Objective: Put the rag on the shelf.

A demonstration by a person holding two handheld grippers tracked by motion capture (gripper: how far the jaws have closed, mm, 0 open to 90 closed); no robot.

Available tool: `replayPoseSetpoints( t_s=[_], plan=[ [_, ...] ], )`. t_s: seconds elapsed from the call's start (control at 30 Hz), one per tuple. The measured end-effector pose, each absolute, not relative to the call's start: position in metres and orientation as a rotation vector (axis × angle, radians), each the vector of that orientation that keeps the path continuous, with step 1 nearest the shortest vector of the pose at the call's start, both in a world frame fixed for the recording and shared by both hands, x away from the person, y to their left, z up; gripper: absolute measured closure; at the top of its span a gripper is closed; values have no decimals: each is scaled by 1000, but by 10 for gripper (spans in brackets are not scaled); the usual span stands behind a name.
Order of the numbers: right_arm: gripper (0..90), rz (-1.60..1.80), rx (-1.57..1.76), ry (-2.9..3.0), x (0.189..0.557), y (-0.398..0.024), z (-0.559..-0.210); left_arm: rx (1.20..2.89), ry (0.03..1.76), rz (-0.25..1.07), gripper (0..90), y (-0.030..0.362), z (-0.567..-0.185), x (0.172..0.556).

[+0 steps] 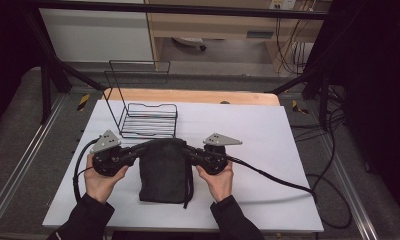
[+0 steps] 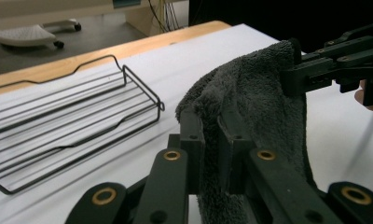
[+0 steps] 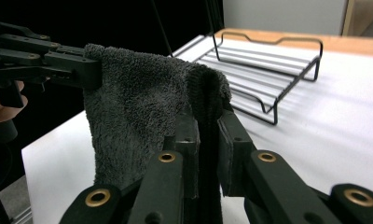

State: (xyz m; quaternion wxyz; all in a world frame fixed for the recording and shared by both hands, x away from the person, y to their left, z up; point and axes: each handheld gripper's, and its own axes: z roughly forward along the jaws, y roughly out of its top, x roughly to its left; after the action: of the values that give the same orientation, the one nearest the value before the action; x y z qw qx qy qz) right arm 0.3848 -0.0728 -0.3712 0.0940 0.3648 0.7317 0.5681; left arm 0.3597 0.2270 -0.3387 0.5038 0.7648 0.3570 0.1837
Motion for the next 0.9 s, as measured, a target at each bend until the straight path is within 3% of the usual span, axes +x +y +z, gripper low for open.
replayPoseSetpoints(
  t_s=[0.9],
  plan=[
    [812, 1740, 896, 2015, 377, -69, -317, 1748, 780, 547, 819, 236, -290, 353]
  ],
)
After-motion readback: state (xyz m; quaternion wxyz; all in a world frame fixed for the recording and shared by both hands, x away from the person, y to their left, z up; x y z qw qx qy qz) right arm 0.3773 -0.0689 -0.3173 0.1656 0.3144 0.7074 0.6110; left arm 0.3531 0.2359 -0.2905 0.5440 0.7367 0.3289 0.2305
